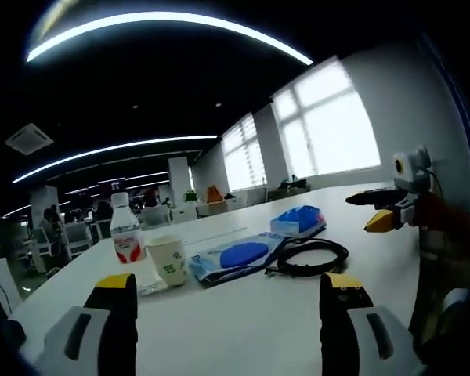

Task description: Arrange the tabletop items into an orderly group along one side of the table until the central work area is clear of visible clutter.

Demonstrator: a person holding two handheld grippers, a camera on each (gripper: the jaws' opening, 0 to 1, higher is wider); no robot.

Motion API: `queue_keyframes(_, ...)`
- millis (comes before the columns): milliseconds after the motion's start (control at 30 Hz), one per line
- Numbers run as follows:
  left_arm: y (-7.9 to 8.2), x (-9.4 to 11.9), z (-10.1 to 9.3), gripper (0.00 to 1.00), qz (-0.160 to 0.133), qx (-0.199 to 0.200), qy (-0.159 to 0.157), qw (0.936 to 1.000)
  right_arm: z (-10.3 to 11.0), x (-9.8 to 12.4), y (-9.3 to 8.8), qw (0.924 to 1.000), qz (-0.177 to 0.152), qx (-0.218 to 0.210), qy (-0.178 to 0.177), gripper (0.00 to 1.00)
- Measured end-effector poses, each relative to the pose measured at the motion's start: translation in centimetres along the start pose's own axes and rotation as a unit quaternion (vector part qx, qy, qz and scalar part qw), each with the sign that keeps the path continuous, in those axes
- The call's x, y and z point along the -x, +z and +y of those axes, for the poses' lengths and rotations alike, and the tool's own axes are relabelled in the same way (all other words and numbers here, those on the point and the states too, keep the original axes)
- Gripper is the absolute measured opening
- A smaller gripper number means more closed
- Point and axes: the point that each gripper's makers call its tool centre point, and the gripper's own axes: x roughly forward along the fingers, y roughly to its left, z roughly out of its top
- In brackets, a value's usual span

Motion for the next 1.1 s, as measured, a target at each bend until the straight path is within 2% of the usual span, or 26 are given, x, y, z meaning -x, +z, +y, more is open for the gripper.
queue_keyframes(300,0.1,0.8,0.3,0.96,-0.001,0.005,0.003,1.0000,0.1,0.8,0.2,1.0000,-0.004,-0.007,-0.006,0.98)
queue_keyframes(667,0.3,1.8,0.6,0.96,-0.003,0.004,0.013,0.9999,-0.2,3.2,-0.2,0.9995,-0.004,-0.017,-0.028,0.97)
queue_keyframes(1100,0.1,2.5,1.0,0.96,0.003,0.003,0.021,0.9998,-0.7,3.9,-0.2,0.9990,-0.007,-0.020,-0.040,0.97)
